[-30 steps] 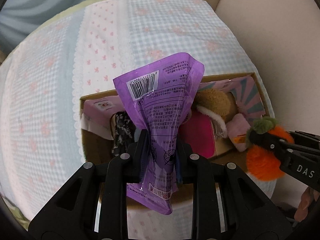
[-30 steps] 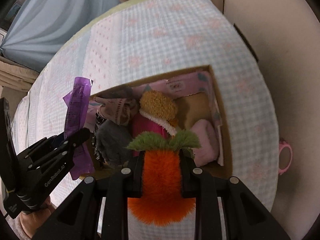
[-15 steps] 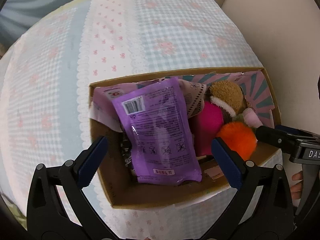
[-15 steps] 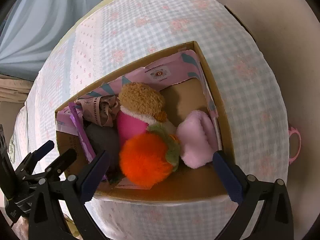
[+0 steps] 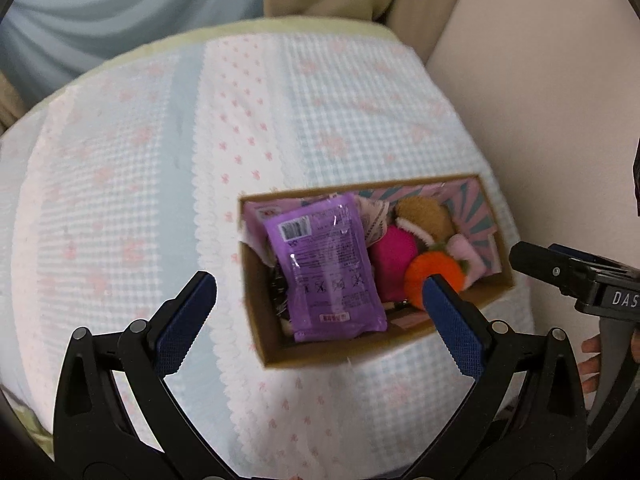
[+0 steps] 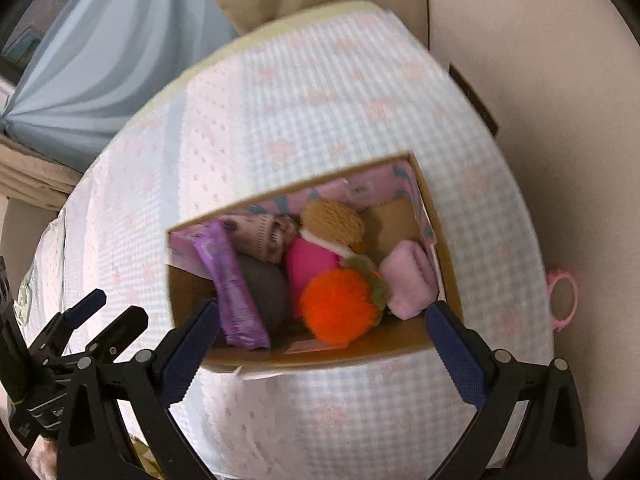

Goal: Organize soft objects

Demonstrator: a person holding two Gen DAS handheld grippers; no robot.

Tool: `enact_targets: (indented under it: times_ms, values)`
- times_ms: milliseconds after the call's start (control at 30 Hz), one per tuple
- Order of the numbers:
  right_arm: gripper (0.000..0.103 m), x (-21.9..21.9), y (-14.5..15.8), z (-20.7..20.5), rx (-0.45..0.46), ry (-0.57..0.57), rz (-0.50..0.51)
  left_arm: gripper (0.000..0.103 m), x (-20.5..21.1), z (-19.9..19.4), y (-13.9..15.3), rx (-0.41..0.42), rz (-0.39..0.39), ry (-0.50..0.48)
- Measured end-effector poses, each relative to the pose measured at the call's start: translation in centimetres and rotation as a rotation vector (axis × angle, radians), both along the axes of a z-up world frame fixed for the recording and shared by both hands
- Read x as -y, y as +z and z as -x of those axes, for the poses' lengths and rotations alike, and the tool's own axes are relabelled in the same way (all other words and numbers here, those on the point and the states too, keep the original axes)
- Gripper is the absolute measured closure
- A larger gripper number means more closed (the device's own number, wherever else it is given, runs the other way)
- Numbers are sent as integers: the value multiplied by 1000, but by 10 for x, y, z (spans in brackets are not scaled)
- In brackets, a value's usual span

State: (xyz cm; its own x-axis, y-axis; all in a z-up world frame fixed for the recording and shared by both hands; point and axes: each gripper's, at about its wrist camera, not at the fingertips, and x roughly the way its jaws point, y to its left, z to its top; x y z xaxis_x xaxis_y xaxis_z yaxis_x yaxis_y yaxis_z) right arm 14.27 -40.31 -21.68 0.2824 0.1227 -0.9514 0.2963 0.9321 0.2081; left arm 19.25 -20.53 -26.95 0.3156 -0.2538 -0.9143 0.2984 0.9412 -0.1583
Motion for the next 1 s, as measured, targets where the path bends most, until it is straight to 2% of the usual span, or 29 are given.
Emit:
enact_targets:
  times_ms: [200,367,500,633,800,1000]
  values:
    - [1,-49,78,14,123,71,83,1,-46,23,73,83,51,63]
    - [1,-92,137,30,240,141,150,1,-97,48,145,220,59,144]
    - [1,-122,179,46,334,170,182,1,-131,69,192,331,38,193]
    - [1,-143,217,60,422,182,208,1,-157,92,232,437,59,225]
    - [1,-163,259,81,526,197,273,1,-178,120,266,526,75,259]
    - [1,-168,271,98,571,188,314,1,-183,144,289,605,50,260]
